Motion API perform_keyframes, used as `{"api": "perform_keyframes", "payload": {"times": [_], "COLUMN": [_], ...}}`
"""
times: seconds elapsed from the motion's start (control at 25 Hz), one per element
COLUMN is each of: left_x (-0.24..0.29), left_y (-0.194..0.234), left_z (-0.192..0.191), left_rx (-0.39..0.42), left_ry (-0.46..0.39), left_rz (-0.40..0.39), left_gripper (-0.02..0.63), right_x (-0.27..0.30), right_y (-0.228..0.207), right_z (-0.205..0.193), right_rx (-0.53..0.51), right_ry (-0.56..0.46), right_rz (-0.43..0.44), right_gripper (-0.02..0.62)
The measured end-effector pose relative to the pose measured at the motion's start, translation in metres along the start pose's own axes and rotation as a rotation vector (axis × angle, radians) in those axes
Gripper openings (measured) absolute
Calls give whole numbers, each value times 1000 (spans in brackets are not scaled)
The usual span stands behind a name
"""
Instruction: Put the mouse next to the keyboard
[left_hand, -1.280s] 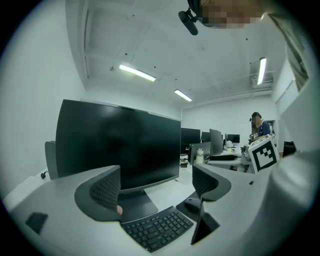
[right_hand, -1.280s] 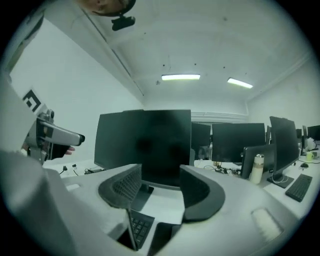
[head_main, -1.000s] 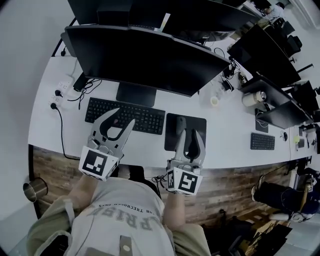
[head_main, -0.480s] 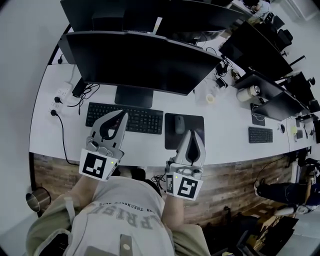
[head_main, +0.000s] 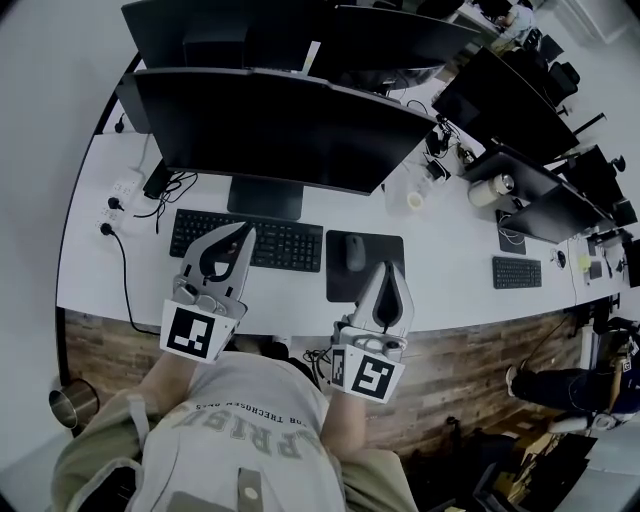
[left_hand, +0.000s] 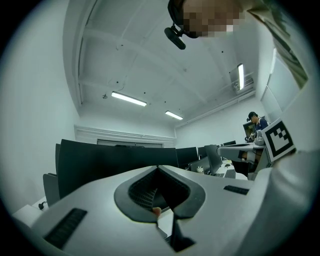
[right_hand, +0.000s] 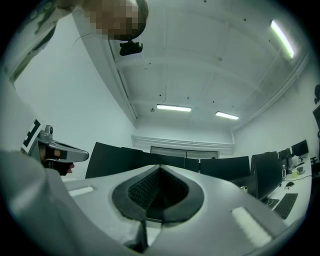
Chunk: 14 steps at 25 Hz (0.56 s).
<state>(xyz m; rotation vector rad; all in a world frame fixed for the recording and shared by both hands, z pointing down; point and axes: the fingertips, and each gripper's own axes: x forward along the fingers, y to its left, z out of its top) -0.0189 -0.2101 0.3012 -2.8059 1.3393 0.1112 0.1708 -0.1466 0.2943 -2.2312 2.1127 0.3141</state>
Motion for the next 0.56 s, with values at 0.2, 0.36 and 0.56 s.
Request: {"api": "perform_keyframes", "payload": {"times": [0.2,0.36,0.56], "left_x": [-1,-1,0], "left_y": [1,1,0], "left_z": [1,2,4], "left_rx": [-4,-1,6], "left_ry": [-5,-9,-20], "left_rz": [12,27,41], "left_gripper": [11,11,11], "right_x": [1,2,4], "right_y": [-1,-3,-6], "right_z": [2,2,2], "right_rx": [-11,-19,-26], "right_ry": [-5,-7,-13], "right_rz": [4,14,26], "right_gripper": [0,0,0]}}
